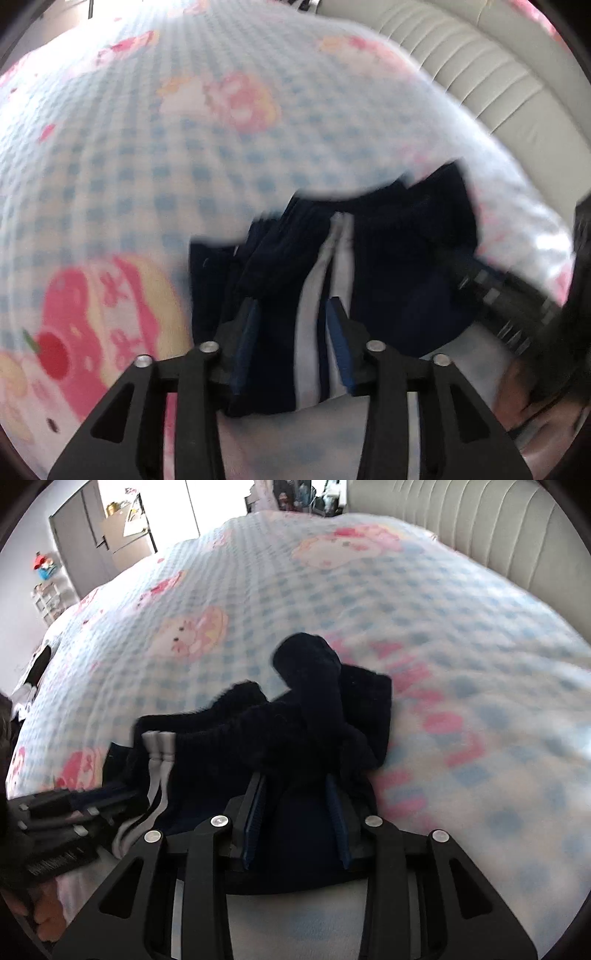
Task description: Fold clothes
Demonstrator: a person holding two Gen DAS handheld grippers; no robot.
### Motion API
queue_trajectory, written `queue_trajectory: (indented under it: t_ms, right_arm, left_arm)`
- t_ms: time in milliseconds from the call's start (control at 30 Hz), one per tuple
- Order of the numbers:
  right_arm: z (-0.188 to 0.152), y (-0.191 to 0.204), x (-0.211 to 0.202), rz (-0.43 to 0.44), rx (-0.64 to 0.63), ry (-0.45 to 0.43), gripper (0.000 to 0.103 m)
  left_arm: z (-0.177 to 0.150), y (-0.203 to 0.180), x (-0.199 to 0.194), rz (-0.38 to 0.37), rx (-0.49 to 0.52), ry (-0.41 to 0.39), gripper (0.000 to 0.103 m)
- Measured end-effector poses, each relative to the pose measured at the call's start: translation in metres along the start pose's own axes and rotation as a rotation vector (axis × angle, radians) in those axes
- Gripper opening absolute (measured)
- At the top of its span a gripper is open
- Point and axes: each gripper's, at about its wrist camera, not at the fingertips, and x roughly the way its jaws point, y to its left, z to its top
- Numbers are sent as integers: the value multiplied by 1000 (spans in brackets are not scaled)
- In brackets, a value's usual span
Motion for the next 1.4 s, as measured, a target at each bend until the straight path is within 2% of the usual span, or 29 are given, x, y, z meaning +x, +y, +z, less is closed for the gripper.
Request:
queue_trajectory:
  t_ms: [67,200,300,333,400,500,767,967,1033,1133,1233,1400]
  right_arm:
    - [2,9,-17,4,-17,-27,56]
    - [12,23,-44,12,-11,-56,65]
    - [19,34,-64,28,12,-71,71]
    - [22,40,-68,36,19,-76,78]
    - [26,53,-75,51,33,-85,81]
    - [30,81,-77,70,38,-64,88]
    - [26,183,-89,133,-14,-30,92]
    - [-3,249,-113,162,-59,-19,92]
    - [-12,271,-120,172,-74,-15,92]
    - [-26,301,-135,179,-122,-16,92]
    - [-42,329,-158,146,-183,-39,92]
    - [-72,348,-199,120,-183,-105,94]
  left_arm:
    - [13,-3,-24,-12,21,-44,51]
    - [29,4,-72,1,68,-129,67]
    - [29,26,-102,53,56,-170,75]
    - [28,34,-112,77,48,-186,76]
    - [24,56,-131,134,24,-221,80]
    - [22,97,-157,192,-20,-231,81]
    - [2,191,-236,331,-78,-260,81]
    - [-46,249,-290,431,-110,-266,81]
    - [-63,265,-309,438,-139,-273,81]
    - [-87,280,-330,444,-177,-283,81]
    - [-111,283,-350,450,-182,-299,81]
    - [-149,273,-383,477,-155,-331,81]
